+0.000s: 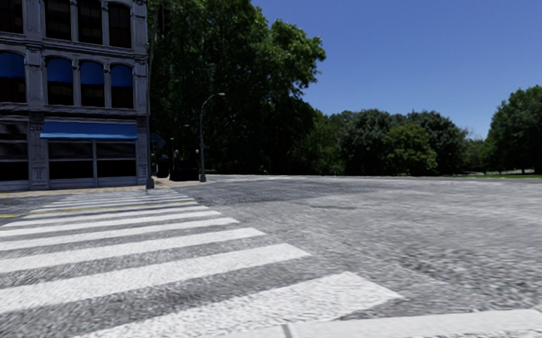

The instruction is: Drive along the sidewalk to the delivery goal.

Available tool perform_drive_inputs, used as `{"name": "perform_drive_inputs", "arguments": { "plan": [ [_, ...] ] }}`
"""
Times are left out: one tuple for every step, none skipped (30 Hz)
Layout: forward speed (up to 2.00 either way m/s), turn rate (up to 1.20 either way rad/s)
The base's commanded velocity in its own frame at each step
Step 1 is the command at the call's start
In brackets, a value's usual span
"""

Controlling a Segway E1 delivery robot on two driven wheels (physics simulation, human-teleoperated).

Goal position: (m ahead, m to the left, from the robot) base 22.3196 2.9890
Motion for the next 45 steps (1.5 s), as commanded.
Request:
{"name": "perform_drive_inputs", "arguments": {
  "plan": [
    [2.00,0.81],
    [2.00,0.81],
    [2.00,0.81],
    [2.00,0.81],
    [2.00,0.81],
    [2.00,0.81],
    [2.00,0.81],
    [2.00,0.81],
    [2.00,0.81],
    [2.00,0.81],
    [2.00,0.81],
    [2.00,0.81],
    [2.00,0.47],
    [2.00,0.00],
    [2.00,0.00],
    [2.00,0.00],
    [2.00,0.00],
    [2.00,0.00],
    [2.00,0.00],
    [2.00,0.00],
    [2.00,0.00],
    [2.00,0.00],
    [2.00,0.00],
    [2.00,0.00],
    [2.00,0.00],
    [2.00,0.00],
    [2.00,0.00],
    [2.00,0.00],
    [2.00,0.00],
    [2.00,0.00],
    [2.00,0.00],
    [2.00,0.00],
    [2.00,0.00],
    [2.00,0.00],
    [2.00,0.00],
    [2.00,0.00],
    [2.00,0.00],
    [2.00,0.00],
    [2.00,0.00],
    [2.00,0.00],
    [2.00,0.00],
    [2.00,0.00],
    [2.00,0.00],
    [2.00,0.00],
    [2.00,0.00]
  ]
}}
